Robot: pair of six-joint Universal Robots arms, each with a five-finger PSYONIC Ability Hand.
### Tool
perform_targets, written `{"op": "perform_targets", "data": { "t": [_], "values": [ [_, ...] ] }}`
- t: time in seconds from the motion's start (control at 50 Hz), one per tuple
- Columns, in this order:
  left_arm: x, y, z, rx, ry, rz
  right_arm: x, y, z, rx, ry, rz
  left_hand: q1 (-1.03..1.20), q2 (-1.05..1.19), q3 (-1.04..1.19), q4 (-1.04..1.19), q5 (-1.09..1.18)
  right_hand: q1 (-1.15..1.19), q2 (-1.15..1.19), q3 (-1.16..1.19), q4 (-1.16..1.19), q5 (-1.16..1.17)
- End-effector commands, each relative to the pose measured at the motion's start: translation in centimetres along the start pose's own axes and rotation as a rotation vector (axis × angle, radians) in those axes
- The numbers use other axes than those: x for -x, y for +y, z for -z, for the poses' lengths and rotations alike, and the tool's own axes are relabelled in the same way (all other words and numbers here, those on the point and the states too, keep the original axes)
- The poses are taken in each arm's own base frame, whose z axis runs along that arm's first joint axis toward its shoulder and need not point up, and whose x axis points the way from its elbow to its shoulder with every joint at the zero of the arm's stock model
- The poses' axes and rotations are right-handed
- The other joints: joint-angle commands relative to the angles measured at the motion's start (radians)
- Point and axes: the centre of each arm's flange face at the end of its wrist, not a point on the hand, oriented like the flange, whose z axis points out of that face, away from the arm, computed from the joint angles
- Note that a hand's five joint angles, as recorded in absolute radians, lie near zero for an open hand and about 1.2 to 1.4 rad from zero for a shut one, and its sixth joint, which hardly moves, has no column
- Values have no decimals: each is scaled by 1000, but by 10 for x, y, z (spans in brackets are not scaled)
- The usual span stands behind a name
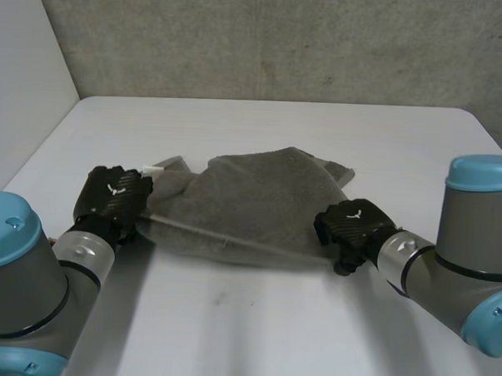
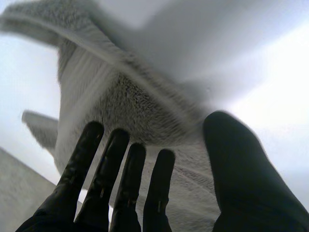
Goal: Fold the towel.
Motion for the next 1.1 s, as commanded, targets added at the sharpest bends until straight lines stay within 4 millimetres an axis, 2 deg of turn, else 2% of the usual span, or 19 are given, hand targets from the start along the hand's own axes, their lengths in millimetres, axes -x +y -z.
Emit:
{"op": "perform_targets", "data": {
  "t": [0.02,0.2,0.48,0.62,0.66,0.68,0.7,0.74,0.84,0.88,0.9,0.92,0.94,0.96,0.98,1.0,1.04,1.06,1.1],
  "values": [
    [1,-9,3,-26,-6,7,-33,15,-2,-30,81,-307,191,178,180,178,181,-65,-163,-166,-168,-184],
    [2,-7,3,-17,-12,7,-65,41,2,18,164,-317,191,178,180,178,181,-121,-218,-222,-224,-239],
    [3,-3,1,-6,-12,8,-70,61,6,52,140,-83,191,178,180,178,181,-154,-251,-254,-256,-272],
    [3,-2,0,-3,-12,8,-76,61,-11,-46,159,-29,191,178,180,178,181,163,66,63,61,45],
    [3,-2,0,-1,-12,9,-78,62,-18,-77,173,-8,191,178,180,178,181,549,451,448,446,431],
    [3,-2,0,-1,-12,9,-78,62,-18,-77,173,-7,191,178,180,178,181,551,454,450,448,433],
    [3,-2,0,-1,-13,8,-80,60,-21,-94,185,-1,191,178,180,178,181,748,650,647,645,630],
    [3,-2,0,1,-14,7,-82,57,-22,-113,197,6,191,178,180,178,181,750,652,649,647,632],
    [6,-7,-1,-18,-23,10,-92,37,-15,-164,239,28,191,178,180,178,181,750,652,649,647,632],
    [14,-25,1,-68,-44,3,-101,7,2,-232,285,61,191,178,180,178,181,750,652,649,647,632],
    [14,-25,1,-69,-44,3,-101,7,2,-232,285,61,191,178,180,178,181,750,652,649,647,632],
    [22,-42,5,-114,-65,5,-106,-15,15,-273,307,69,191,178,180,178,181,750,652,649,647,632],
    [22,-42,5,-114,-66,5,-111,-40,33,-318,329,68,191,178,180,178,181,750,652,649,647,632],
    [32,-60,11,-156,-84,6,-112,-40,33,-319,329,68,191,178,180,178,181,750,652,649,647,632],
    [43,-78,17,-177,-103,0,-116,-67,55,-359,351,65,191,178,180,178,181,750,652,649,647,632],
    [43,-78,17,-177,-103,0,-116,-67,55,-360,351,65,191,178,180,178,181,750,652,649,647,632],
    [64,-112,31,-184,-122,-2,-119,-114,100,-409,366,75,191,178,180,178,181,750,652,649,647,632],
    [64,-112,31,-184,-122,-1,-119,-114,100,-409,366,75,191,178,180,178,181,750,652,649,647,632],
    [86,-140,45,-177,-146,2,-126,-145,138,-417,403,89,191,178,180,178,181,750,652,649,647,632]
  ]
}}
